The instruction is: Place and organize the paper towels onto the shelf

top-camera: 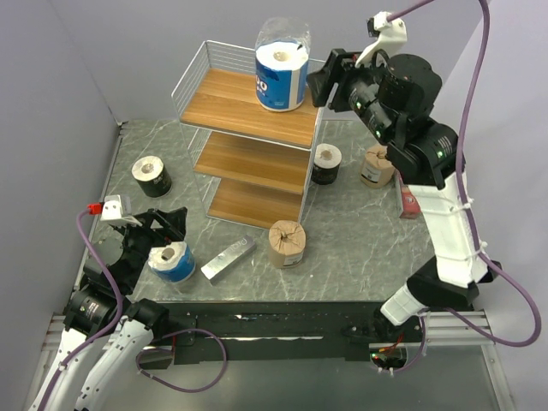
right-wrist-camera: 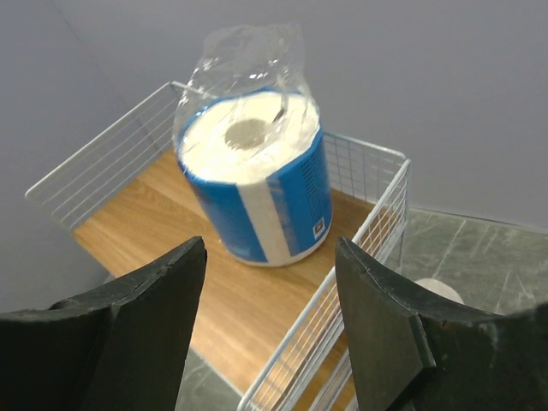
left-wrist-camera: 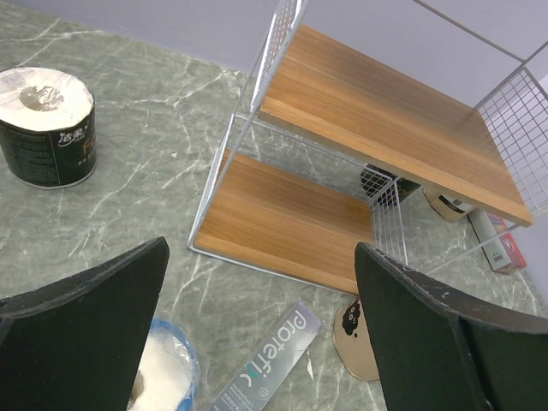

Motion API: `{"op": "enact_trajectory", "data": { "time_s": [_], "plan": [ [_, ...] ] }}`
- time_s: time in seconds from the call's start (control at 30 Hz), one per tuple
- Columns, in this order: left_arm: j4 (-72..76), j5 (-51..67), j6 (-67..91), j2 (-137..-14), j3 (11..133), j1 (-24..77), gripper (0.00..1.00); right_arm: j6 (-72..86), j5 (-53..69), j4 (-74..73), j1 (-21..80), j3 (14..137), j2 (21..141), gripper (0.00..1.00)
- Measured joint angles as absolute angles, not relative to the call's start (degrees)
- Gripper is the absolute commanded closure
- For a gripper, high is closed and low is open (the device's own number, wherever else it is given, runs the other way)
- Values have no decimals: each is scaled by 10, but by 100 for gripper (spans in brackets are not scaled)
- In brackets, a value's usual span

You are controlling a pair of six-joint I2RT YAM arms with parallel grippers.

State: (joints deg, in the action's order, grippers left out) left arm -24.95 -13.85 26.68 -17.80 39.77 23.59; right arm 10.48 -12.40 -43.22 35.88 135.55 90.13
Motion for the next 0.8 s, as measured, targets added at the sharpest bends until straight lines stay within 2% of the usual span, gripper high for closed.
{"op": "enact_trajectory", "data": {
  "time_s": [0.23,0.4,0.63,0.8],
  "plan": [
    [-264,-122,266,-180,415,236,4,77,-127,-434,393,1291,834,30],
    [-307,-146,314,-196,484,236,3,79,-115,-432,407,1142,719,30],
    [-455,-286,466,-268,572,236,3,119,-104,-410,414,899,521,30],
    [-546,-314,560,-322,571,236,4,145,-101,-402,414,773,411,28]
  ]
}}
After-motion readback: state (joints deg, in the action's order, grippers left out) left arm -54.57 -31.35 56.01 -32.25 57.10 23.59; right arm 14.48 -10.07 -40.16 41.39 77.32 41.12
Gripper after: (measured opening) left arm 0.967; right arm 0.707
